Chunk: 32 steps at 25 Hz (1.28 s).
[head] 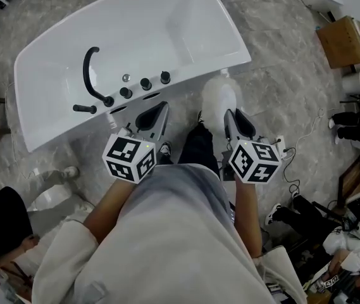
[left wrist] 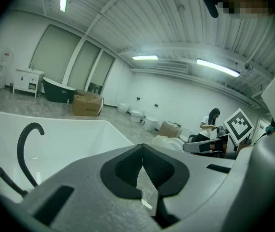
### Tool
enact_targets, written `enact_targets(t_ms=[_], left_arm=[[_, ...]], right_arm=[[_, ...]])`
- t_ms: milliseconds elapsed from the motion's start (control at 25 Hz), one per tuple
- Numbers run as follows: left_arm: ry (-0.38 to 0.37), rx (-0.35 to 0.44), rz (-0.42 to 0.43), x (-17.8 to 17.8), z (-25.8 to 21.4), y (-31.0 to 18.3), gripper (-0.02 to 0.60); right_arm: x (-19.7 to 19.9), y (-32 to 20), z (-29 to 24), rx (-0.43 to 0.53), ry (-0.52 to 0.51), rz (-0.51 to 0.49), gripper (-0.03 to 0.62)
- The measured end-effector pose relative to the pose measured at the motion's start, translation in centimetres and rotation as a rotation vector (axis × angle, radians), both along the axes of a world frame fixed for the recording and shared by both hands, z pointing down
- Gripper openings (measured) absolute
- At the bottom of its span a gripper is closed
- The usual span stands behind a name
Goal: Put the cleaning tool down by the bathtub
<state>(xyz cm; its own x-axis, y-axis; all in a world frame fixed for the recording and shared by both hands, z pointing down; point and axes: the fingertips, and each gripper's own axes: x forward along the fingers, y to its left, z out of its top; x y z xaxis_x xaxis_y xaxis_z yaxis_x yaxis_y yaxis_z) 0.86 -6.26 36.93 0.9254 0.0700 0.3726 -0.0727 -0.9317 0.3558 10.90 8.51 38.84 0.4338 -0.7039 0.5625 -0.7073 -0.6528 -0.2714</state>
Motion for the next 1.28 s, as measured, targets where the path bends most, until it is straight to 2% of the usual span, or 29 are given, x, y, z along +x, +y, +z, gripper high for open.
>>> enact_targets(t_ms=[560,840,1040,1280], left_arm=[[-0.043,0.015,-0.086,9.3,1.1,-0.3,0.005],[-0.081,0.027,-0.167,13.6,1.6,-1.3,0.005],[-0.111,0.037,-0.263,15.1,1.7,-2.1,0.005],[-0.137,0.028,-0.399,15.2,2.1,-3.4,0.005]], right_arm=[[10.2,-2.4,1.8,0.007,-0.053,-0.135,0.074],[15.0,-4.5,3.4,-0.006,-0.097,-0.248,0.074],[17.5,-6.5,4.7,-0.021,-0.125,-0.368,0.074],[19.1,-9.6,6.4,-0.052,-0.144,-0.520,0.074]])
